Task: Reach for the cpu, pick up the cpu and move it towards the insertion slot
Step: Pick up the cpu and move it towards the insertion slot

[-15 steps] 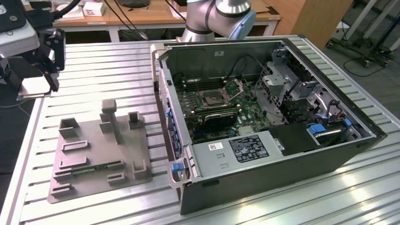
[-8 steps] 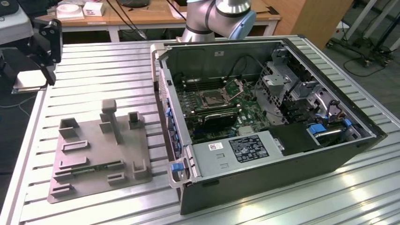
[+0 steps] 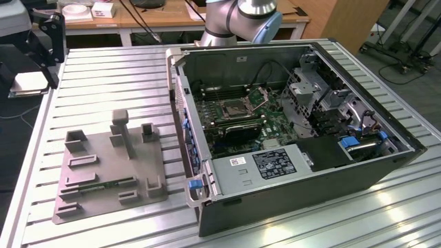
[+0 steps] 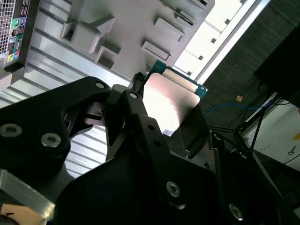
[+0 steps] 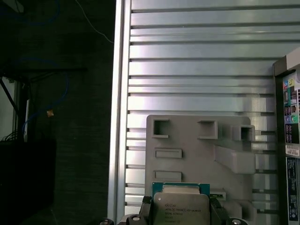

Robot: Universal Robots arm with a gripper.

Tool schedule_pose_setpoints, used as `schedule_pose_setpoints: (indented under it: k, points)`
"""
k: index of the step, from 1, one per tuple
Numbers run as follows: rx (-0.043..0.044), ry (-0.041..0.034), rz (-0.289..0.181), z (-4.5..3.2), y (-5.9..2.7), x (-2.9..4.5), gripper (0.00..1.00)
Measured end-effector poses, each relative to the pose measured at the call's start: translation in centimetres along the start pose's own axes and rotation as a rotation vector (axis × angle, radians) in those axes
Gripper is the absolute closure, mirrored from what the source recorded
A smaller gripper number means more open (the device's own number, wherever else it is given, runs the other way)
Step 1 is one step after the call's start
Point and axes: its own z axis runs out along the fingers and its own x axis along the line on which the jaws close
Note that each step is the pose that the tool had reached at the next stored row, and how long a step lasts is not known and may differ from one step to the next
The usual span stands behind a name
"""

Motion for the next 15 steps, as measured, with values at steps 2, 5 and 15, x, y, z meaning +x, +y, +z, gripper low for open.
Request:
schedule_pose_setpoints:
  k: [2,5,15]
  points:
    - [0.0000,0.0000,0.000,-0.01,0.00,0.00,0.45]
    - [0.0002,0.0003,0.000,-0.03,0.00,0.00,0.45]
    - [0.0001,0.0002,0.000,-0.01,-0.02,-1.16,0.45]
